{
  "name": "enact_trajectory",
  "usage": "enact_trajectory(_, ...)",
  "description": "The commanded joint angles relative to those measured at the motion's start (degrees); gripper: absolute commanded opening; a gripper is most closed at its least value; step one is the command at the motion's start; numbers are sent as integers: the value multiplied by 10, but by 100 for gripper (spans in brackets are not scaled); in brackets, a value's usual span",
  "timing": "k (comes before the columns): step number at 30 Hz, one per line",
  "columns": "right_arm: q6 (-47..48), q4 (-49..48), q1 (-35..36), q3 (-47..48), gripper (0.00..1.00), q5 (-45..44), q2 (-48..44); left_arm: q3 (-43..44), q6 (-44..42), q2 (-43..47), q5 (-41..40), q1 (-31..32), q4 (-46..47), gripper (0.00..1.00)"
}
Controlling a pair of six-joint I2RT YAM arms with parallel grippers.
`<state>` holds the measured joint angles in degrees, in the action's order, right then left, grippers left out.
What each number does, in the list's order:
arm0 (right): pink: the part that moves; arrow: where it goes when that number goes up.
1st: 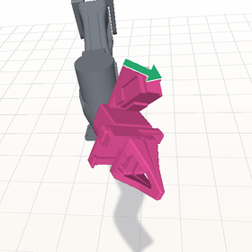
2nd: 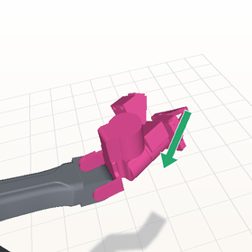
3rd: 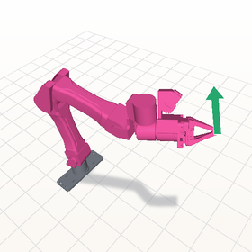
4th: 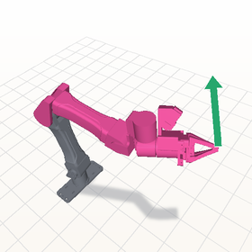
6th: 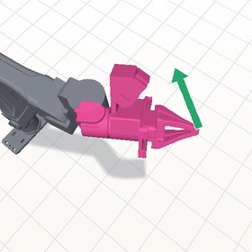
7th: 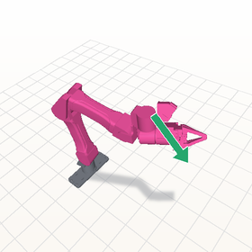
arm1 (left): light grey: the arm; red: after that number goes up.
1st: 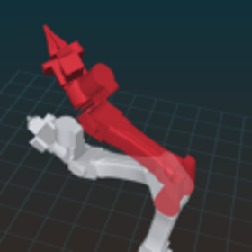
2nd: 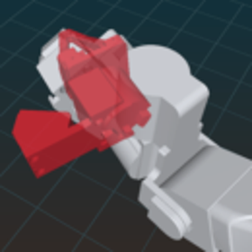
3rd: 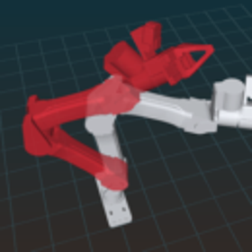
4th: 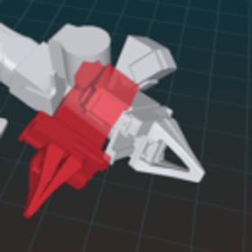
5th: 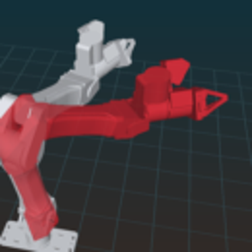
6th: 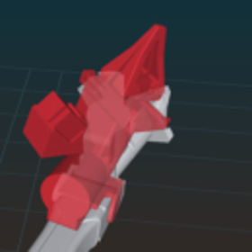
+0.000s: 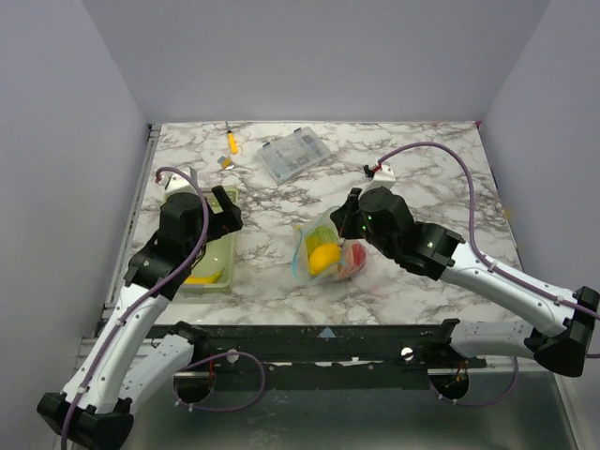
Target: Place the food in the zip-top bag and seal the zipper
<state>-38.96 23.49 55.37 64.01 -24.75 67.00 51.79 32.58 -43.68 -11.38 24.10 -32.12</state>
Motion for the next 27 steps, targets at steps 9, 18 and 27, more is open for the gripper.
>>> enact_trajectory(9,-3,-22,-3,-1,1,-4,-14,33,242,-201,-31,-170,-153,99)
enact_trajectory(18,3,-17,-3,10,1,-7,-6,160,322,-414,-35,-184,-256,91)
enact_trajectory(27,4,-13,-4,11,1,-7,-6,177,385,-501,-48,-185,-260,87)
